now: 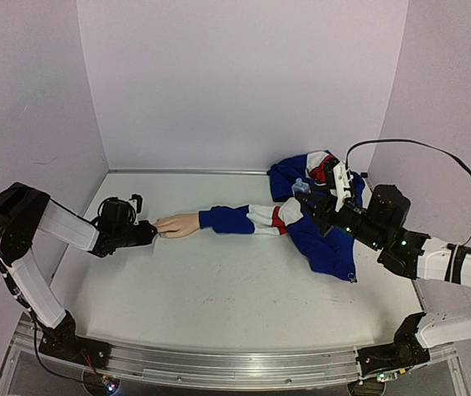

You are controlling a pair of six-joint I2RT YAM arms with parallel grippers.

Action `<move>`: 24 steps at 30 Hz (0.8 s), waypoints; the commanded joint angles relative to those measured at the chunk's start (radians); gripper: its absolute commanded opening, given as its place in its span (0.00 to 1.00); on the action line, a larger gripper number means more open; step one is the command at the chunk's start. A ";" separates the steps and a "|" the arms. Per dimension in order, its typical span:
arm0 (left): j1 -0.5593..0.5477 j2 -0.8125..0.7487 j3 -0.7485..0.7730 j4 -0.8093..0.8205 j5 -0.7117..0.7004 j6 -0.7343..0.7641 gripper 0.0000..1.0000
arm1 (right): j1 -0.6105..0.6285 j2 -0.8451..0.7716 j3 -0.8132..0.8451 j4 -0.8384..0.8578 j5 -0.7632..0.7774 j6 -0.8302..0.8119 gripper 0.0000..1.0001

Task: Paint the nails

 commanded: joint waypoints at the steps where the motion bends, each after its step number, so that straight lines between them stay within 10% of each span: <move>1: -0.003 -0.065 -0.005 0.018 -0.014 -0.011 0.00 | -0.003 -0.024 0.003 0.079 -0.015 0.008 0.00; 24: -0.050 -0.039 0.045 -0.035 0.031 0.053 0.00 | -0.003 -0.038 -0.003 0.079 -0.018 0.008 0.00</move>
